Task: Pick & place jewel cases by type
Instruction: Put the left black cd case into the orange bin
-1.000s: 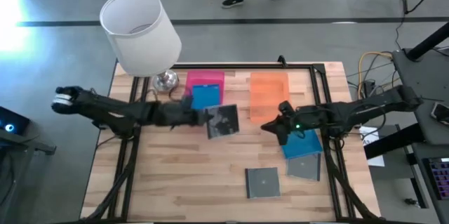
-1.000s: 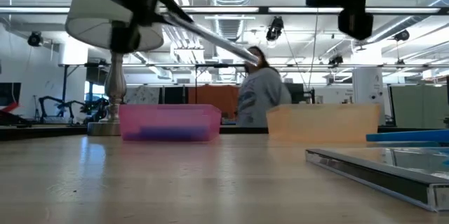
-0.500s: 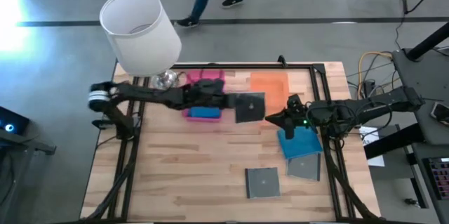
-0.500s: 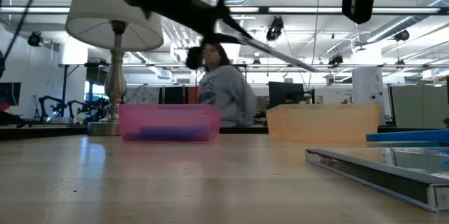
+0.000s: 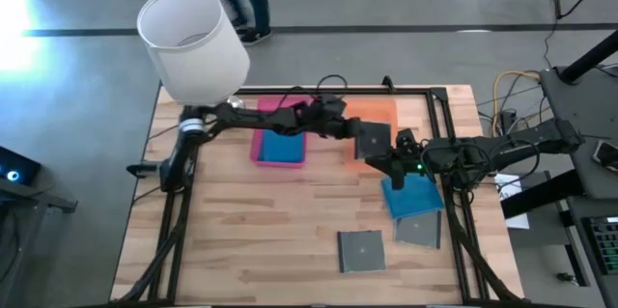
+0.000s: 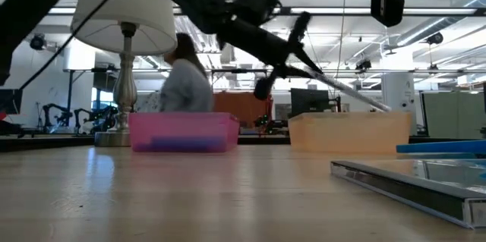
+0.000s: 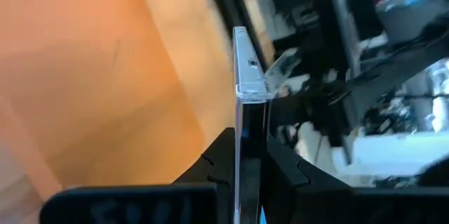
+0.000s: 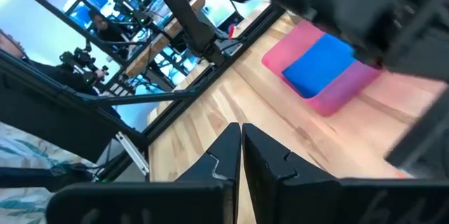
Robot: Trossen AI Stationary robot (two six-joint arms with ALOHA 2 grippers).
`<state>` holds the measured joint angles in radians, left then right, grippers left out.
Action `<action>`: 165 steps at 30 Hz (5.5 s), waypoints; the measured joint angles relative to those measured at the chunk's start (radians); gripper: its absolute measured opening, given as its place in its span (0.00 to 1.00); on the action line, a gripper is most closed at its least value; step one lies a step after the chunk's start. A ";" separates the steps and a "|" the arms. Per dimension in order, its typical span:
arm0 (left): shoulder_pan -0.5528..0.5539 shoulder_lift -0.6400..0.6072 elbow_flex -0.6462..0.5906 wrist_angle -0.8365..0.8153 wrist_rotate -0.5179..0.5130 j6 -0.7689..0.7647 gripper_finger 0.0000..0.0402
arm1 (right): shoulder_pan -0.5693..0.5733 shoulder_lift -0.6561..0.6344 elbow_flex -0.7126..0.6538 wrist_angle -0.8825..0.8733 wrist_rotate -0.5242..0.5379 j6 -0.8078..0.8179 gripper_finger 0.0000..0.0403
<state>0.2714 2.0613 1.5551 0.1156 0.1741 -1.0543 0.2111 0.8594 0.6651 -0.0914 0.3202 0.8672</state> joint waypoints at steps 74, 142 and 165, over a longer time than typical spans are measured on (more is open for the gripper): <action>-0.558 -0.189 0.126 -0.777 -0.550 0.378 0.34 | 0.504 0.632 0.120 -0.299 -0.302 0.582 0.03; -0.657 -0.413 -0.913 -0.036 -0.392 -0.571 0.34 | 0.095 1.154 0.676 -0.448 -0.407 -0.010 0.03; -0.597 -0.373 -0.890 0.210 -0.200 -0.453 0.34 | 0.095 1.151 0.633 -0.396 -0.426 0.023 0.03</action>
<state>-0.3260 1.6880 0.6651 0.3254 -0.0264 -1.5072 0.3065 2.0106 1.2980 -0.4871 -0.1056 0.8906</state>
